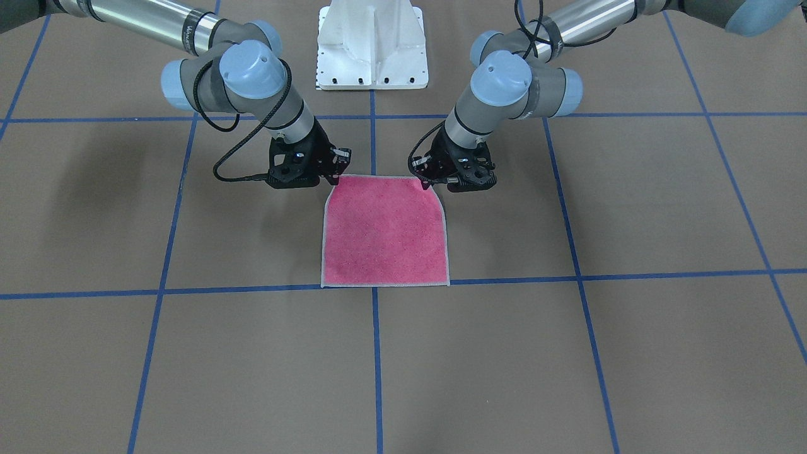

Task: Fold towel twice with both arms
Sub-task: 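Lift the near towel edge with both grippers and fold it toward the far edge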

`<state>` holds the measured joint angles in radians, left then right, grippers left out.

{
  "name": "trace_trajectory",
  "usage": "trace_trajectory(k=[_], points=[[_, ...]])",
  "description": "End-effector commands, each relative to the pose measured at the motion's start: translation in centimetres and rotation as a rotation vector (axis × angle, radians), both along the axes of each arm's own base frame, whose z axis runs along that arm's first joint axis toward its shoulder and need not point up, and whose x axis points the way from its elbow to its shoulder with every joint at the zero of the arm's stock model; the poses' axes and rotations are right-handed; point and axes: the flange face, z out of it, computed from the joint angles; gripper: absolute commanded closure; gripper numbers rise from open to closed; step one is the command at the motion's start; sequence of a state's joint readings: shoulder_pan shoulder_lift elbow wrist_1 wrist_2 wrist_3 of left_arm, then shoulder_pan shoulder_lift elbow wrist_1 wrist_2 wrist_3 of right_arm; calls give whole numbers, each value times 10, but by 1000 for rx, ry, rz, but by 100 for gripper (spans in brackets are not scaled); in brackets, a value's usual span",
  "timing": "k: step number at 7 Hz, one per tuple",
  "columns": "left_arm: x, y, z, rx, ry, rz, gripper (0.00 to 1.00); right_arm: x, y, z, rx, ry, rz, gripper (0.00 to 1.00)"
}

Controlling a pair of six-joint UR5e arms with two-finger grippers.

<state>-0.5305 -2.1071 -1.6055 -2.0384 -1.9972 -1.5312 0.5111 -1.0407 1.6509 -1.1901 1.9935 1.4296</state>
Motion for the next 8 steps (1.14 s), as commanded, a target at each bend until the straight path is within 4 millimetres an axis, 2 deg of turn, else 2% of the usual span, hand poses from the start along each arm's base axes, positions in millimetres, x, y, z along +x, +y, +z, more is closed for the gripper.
trace_trajectory(k=[1,2,4,6,8], points=[[-24,-33,-7,4,7,-60,100,18,-23,-3,-9,-4,48,100],[-32,-42,-6,4,5,-77,100,24,-32,-5,-60,-8,95,100],[-30,-49,0,-2,-8,-83,100,33,-49,-10,-65,-13,126,100],[-16,-63,-13,-2,-7,-90,100,29,-74,-21,-68,-9,155,100],[-23,-77,-16,-4,-8,-112,100,28,-89,-27,-70,-8,170,100]])
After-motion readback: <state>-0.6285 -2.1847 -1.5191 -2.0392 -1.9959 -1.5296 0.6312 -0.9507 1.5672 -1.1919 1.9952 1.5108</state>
